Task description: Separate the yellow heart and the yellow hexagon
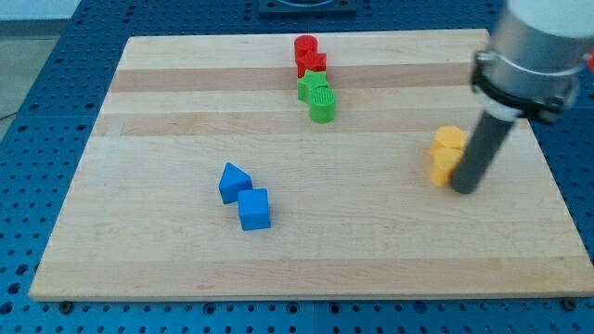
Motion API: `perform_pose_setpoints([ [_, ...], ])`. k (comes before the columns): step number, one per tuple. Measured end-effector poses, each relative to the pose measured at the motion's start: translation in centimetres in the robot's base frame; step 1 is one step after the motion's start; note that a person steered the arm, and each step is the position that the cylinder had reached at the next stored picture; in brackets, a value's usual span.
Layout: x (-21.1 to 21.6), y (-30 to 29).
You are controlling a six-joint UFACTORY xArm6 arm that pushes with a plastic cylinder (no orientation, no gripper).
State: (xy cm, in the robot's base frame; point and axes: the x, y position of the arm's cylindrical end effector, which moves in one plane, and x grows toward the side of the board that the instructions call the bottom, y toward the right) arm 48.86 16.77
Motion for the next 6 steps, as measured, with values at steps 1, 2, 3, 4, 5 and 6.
perform_pose_setpoints([
  [1,-0.4,-0.6],
  [2,0.7,4.7],
  [3,-1.0,6.8],
  [4,-4.0,3.2],
  [5,-4.5,-1.9],
  [6,-4.5,-0.8],
])
